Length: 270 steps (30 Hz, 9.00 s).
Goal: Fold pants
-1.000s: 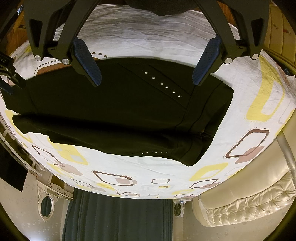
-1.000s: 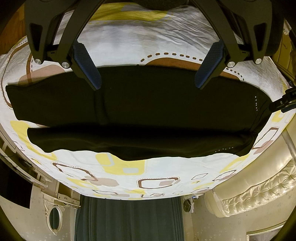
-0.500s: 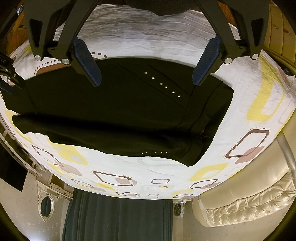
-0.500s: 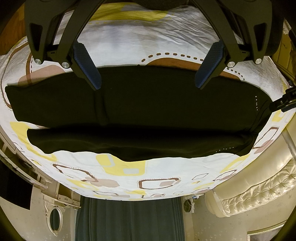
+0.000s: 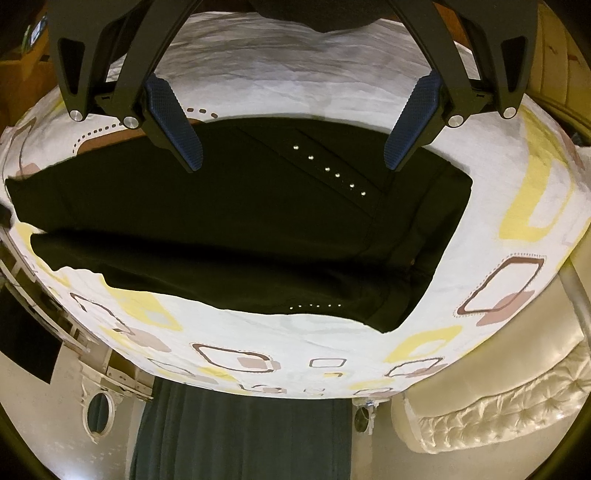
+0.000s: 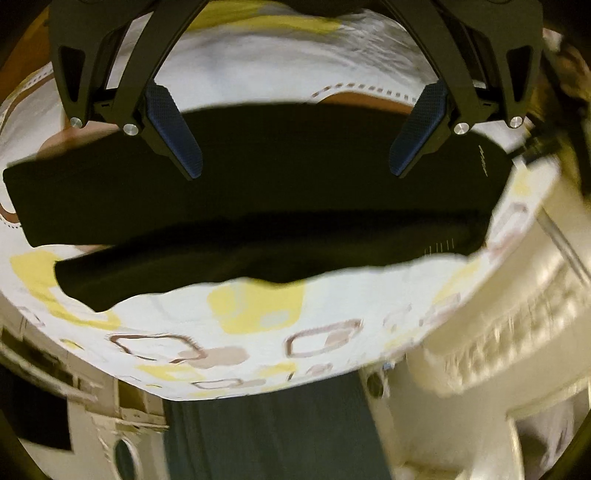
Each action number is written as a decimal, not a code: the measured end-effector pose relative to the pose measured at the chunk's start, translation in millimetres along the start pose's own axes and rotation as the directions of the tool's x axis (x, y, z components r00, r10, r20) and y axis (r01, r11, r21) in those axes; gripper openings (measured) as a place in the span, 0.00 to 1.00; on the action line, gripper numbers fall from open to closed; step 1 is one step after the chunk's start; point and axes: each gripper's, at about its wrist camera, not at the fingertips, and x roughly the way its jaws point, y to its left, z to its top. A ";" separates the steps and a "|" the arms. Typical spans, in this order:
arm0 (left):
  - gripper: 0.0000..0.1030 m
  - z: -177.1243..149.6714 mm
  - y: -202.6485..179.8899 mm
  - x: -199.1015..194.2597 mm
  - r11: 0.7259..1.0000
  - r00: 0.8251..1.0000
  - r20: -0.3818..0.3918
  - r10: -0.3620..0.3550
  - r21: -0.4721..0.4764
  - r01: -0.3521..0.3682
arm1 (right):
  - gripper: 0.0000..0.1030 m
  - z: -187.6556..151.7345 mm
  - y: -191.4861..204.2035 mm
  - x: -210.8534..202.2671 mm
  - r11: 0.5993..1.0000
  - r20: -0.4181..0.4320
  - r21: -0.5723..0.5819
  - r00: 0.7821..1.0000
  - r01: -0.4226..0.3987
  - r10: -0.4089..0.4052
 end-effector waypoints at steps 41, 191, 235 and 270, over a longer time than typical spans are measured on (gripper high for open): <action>0.95 26.8 46.1 54.1 0.995 0.994 -0.039 0.100 -0.003 -0.100 | 0.38 57.6 -320.4 7.1 0.881 -0.155 0.278 0.923 0.384 -0.353; 0.73 37.4 130.2 50.3 0.937 0.986 -0.076 -0.150 -0.329 0.117 | 0.49 115.2 -80.6 108.9 0.894 -0.176 0.289 0.937 0.342 -0.302; 0.77 28.0 74.4 83.2 0.925 0.975 -0.149 -0.166 -0.367 0.101 | 0.07 -30.5 -302.3 -45.1 0.693 0.114 0.720 0.980 0.031 -0.162; 0.77 19.9 65.0 78.8 0.943 0.980 -0.147 -0.136 -0.324 0.082 | 0.05 -67.0 -326.9 -47.6 0.641 0.198 0.764 0.972 -0.071 -0.129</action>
